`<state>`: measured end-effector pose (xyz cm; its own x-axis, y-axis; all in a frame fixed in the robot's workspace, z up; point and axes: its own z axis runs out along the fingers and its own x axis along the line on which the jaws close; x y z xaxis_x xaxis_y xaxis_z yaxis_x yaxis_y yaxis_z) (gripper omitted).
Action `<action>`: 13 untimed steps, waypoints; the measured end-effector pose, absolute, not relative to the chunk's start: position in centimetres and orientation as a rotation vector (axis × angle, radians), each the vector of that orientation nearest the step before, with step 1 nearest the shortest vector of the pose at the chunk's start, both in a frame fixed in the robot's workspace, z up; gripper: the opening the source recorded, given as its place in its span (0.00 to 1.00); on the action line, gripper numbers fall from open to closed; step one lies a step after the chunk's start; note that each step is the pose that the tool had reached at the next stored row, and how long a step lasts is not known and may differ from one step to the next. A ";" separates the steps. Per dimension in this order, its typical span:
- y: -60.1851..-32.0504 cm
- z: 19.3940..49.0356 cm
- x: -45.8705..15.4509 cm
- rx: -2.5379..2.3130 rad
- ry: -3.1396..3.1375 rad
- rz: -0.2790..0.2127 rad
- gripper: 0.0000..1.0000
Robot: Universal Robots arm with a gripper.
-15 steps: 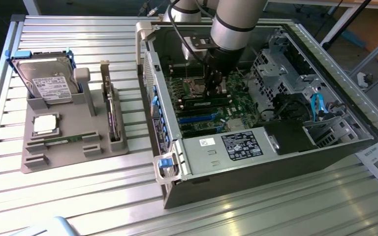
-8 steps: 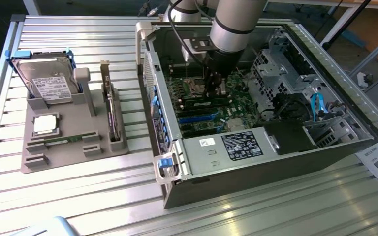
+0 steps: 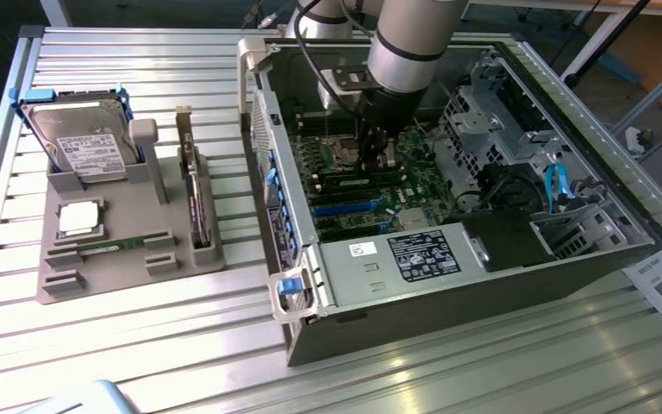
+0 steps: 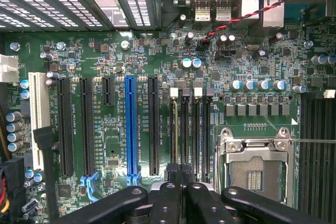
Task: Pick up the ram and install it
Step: 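Press down the ram until it locks into place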
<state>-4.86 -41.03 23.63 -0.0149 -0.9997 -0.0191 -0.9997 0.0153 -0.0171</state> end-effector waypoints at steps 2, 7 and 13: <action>-41.0 23.6 -4.9 -2.187 2.220 0.002 0.10; -41.0 23.5 -4.9 -2.187 2.220 0.002 0.10; -41.0 23.4 -4.9 -2.187 2.220 0.002 0.10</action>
<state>-4.86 -41.05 23.37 -0.0150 -0.9997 -0.0191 -0.9997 0.0153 -0.0171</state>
